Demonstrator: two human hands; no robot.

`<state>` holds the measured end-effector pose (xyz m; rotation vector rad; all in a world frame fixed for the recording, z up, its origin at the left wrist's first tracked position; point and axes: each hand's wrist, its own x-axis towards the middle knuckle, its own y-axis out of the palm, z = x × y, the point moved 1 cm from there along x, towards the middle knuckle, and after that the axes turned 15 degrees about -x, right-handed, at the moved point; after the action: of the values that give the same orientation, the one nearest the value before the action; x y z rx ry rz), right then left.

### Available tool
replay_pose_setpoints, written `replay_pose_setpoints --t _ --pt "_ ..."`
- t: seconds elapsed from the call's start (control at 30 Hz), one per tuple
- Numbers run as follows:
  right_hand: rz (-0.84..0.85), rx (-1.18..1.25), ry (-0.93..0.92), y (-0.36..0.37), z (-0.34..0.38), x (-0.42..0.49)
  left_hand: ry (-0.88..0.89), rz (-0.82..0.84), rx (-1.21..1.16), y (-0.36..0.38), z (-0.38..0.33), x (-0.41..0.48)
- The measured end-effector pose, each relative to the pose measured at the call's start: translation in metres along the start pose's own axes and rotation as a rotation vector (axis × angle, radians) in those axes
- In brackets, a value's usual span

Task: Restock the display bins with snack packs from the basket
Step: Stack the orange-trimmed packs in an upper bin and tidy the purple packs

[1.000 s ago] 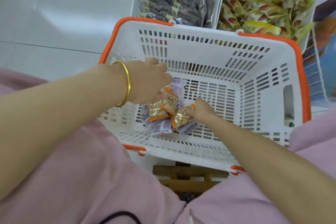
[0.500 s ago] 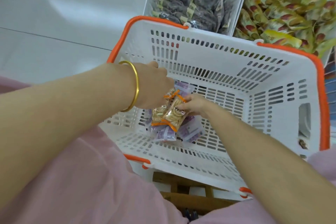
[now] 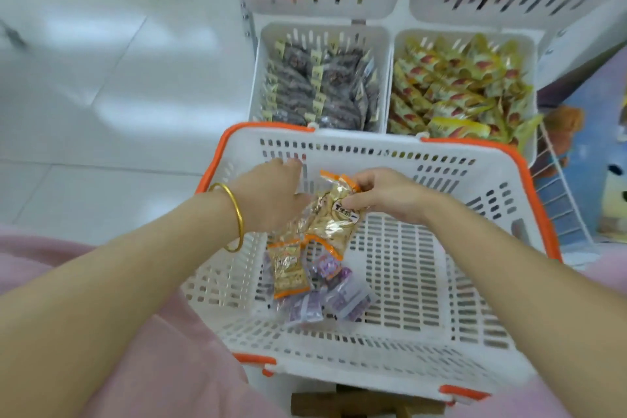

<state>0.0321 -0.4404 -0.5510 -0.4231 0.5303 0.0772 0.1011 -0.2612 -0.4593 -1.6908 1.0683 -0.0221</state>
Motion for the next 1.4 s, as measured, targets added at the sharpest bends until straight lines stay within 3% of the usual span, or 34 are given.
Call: replay_pose_setpoints --t 0.07,0.17,0.23,0.4,0.7,0.83,1.1,1.27,1.4 --pt "-0.018 0.021 -0.105 -0.036 0.034 -0.022 -0.023 -0.067 -0.384 -0.009 -0.012 0.004" --pt "-0.08 0.026 -0.216 -0.074 0.077 -0.055 0.017 -0.033 -1.058 -0.027 -0.037 0.006" --pt "-0.134 0.0 -0.239 -0.089 0.096 -0.075 0.094 -0.041 -1.184 -0.041 -0.052 0.006" --pt "-0.321 -0.116 -0.24 -0.114 0.107 -0.114 0.204 -0.089 -1.247 -0.06 -0.059 0.01" --pt "-0.485 0.036 -0.256 -0.094 0.111 -0.095 0.152 0.006 -1.333 -0.055 -0.068 0.021" --pt "-0.527 0.033 -0.252 -0.092 0.11 -0.089 0.222 -0.043 -0.934 -0.054 -0.065 0.018" --pt "-0.215 -0.139 -0.359 -0.131 0.141 -0.09 0.355 -0.078 -0.803 -0.106 -0.074 0.032" --pt "-0.53 -0.376 -0.357 -0.194 0.193 -0.064 0.463 -0.324 -0.85 -0.177 -0.091 0.076" --pt "-0.975 -0.376 -0.3 -0.255 0.232 -0.024 0.519 -0.653 -0.778 -0.229 -0.099 0.124"
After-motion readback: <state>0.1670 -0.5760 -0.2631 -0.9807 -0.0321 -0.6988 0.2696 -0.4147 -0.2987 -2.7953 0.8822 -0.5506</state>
